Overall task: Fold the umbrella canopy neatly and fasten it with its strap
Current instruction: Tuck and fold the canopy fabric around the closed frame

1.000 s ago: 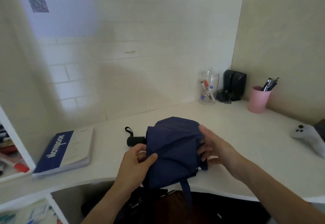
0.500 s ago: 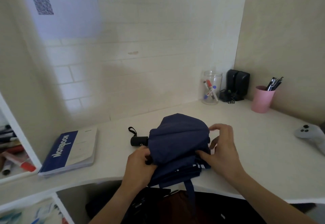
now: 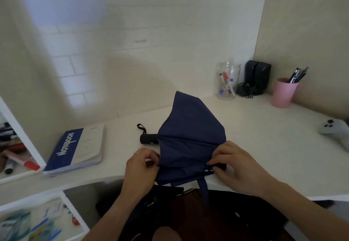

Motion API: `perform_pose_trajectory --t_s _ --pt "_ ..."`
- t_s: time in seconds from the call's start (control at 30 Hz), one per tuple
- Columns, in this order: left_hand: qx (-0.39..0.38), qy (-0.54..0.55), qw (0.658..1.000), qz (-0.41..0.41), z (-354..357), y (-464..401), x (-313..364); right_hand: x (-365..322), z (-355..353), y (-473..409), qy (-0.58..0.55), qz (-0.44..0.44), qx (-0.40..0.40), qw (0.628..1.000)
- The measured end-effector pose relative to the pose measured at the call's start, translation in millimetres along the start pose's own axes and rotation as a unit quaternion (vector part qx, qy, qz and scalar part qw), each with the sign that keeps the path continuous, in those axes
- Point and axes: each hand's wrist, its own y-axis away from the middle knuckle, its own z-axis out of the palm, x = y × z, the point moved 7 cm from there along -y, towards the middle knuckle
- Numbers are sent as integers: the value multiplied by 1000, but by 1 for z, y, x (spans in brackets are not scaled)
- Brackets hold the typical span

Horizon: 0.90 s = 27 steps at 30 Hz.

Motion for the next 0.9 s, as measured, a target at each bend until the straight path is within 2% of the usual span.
perform_pose_trajectory --t_s 0.07,0.1,0.13,0.17,0.23,0.27,0.3,0.4,0.47,0.53,0.6,0.7,0.77,0.83,0.9 --pt "46 -10 998 50 -15 12 20 -2 1 -1 0 3 0 1000" --pt "54 -39 990 124 -18 18 41 -3 2 -3 9 -4 -1 1000" --pt "24 -77 974 213 -15 25 63 -4 3 -4 13 -15 -2 1000" --pt "-37 -123 948 291 -4 31 79 -4 3 -6 17 -22 -3 1000" --pt "-140 -236 885 377 20 39 85 -4 3 -8 29 -30 -9 999" --pt "-161 -273 869 380 27 38 76 -4 1 -8 33 -32 -12 999" --pt "-169 -289 867 369 28 38 67 -4 0 -6 36 -30 -17 999" --pt "-155 -250 894 338 21 35 52 -1 -4 -4 14 18 -12 1000" --pt "-141 -251 894 344 22 34 56 8 -20 -13 -42 112 73 990" --pt "-135 -260 888 355 28 32 61 29 -39 -28 -104 220 179 953" --pt "-141 -256 881 371 34 33 65 46 -40 -57 -163 296 144 930" --pt "-182 -249 878 367 35 35 61 58 -20 -93 -246 349 5 904" --pt "-183 -249 873 378 36 34 57 59 -6 -103 -249 365 -74 894" --pt "-181 -236 874 385 38 31 53 60 -5 -110 -213 320 -88 919" --pt "-170 -223 879 386 39 28 49 50 -13 -115 -190 236 -40 952"
